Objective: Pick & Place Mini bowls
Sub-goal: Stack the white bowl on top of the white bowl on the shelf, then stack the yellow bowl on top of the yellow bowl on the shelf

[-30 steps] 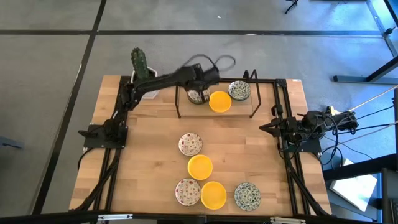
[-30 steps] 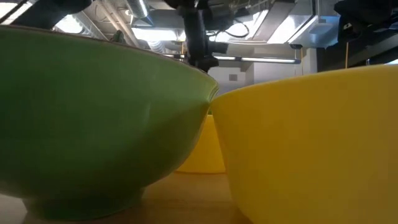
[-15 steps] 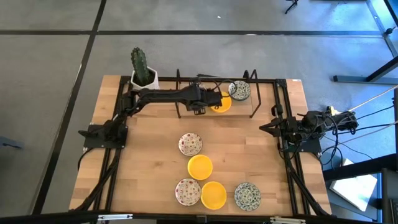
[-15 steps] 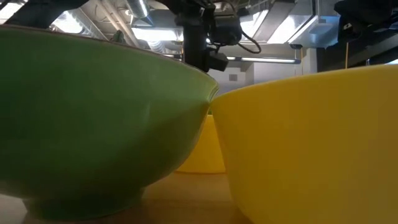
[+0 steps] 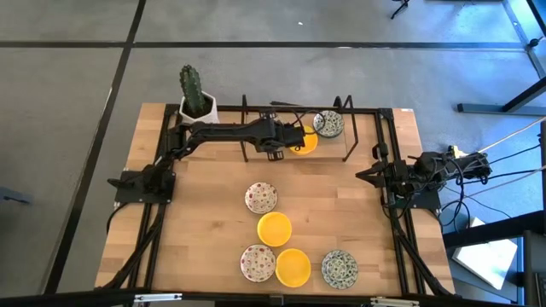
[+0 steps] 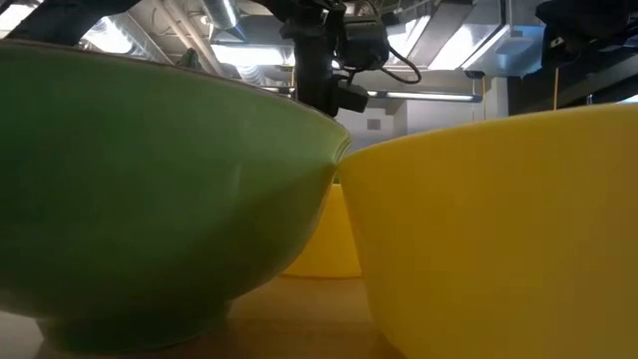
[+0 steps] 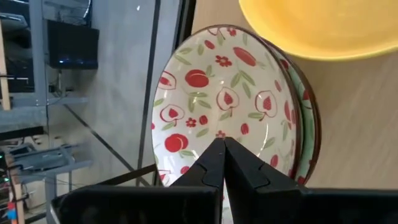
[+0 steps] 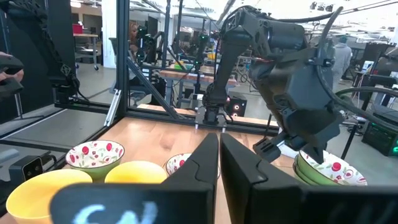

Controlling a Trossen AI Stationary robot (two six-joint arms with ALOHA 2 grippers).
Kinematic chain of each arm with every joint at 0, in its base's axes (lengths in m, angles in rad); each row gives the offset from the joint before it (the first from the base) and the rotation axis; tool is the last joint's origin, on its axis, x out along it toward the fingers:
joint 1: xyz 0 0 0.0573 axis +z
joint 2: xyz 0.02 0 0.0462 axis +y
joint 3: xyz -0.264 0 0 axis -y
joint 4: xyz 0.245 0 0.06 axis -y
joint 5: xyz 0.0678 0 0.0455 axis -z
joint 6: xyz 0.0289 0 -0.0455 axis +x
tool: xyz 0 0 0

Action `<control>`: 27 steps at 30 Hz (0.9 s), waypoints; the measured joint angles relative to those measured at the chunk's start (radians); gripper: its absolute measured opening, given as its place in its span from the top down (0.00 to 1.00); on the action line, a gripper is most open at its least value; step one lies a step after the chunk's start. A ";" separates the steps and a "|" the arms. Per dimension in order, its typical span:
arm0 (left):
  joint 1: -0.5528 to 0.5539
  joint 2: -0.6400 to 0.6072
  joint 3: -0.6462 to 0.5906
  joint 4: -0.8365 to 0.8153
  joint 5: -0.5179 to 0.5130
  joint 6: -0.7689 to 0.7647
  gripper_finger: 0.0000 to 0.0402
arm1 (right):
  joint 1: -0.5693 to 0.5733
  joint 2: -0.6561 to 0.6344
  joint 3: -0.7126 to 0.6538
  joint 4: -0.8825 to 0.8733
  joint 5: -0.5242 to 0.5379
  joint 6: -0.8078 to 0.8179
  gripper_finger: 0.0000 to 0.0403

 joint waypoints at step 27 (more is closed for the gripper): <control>-0.017 -0.053 -0.024 0.031 -0.035 0.053 0.99 | 0.000 0.000 0.000 0.000 0.001 -0.004 0.95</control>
